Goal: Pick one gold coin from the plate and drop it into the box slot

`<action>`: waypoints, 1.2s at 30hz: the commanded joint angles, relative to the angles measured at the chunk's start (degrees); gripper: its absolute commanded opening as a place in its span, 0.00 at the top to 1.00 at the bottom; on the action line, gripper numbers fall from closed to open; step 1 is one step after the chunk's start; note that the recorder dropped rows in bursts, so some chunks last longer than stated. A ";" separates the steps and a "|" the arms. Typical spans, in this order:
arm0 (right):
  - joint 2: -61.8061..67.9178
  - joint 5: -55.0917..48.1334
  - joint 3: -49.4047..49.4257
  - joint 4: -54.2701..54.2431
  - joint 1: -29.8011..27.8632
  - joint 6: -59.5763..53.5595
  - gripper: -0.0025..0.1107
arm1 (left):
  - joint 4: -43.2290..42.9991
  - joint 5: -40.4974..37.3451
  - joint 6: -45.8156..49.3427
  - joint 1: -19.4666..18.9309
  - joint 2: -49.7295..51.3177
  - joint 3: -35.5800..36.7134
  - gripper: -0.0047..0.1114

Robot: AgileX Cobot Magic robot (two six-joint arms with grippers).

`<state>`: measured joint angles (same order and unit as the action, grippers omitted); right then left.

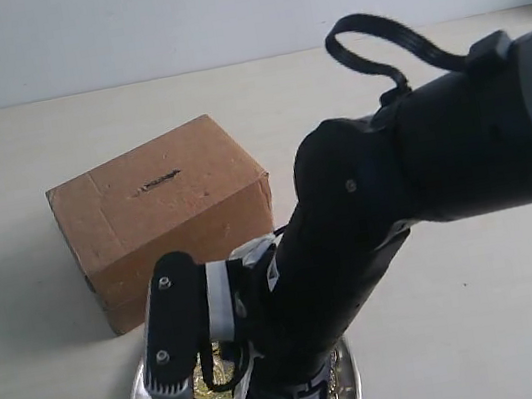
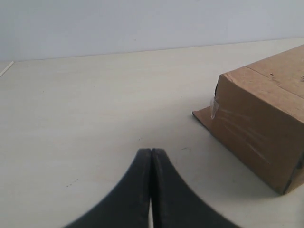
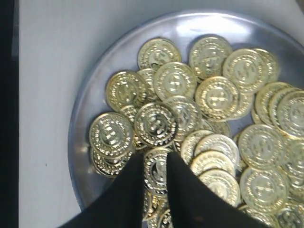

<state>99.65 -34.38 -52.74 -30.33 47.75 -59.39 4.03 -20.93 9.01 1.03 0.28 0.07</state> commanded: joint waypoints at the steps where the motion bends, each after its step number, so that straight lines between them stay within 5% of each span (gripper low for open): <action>1: 1.15 2.05 -0.30 -0.63 2.69 -0.56 0.66 | 0.52 0.54 -0.45 0.39 -0.28 -0.07 0.96; 5: 1.15 2.93 -0.30 -0.63 3.57 -0.56 0.57 | 0.52 0.54 -0.45 0.39 -0.28 -0.07 0.96; 16: 1.15 2.39 -0.30 0.38 3.57 -0.42 0.57 | 0.52 0.54 -0.45 0.39 -0.28 -0.07 0.96; 22: 1.15 5.16 -0.30 14.09 3.57 17.72 0.57 | 0.52 0.54 -0.45 0.39 -0.28 -0.07 0.96; 27: 1.15 4.68 -0.30 15.51 3.57 34.37 0.57 | 0.52 0.54 -0.45 0.39 -0.28 -0.07 0.96; 36: 1.15 -3.35 -0.30 15.78 3.57 34.34 0.57 | 0.52 0.54 -0.45 0.39 -0.28 -0.07 0.96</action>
<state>100.80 -34.86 -52.74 -14.99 51.28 -28.23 4.03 -20.93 9.01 1.03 0.28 0.07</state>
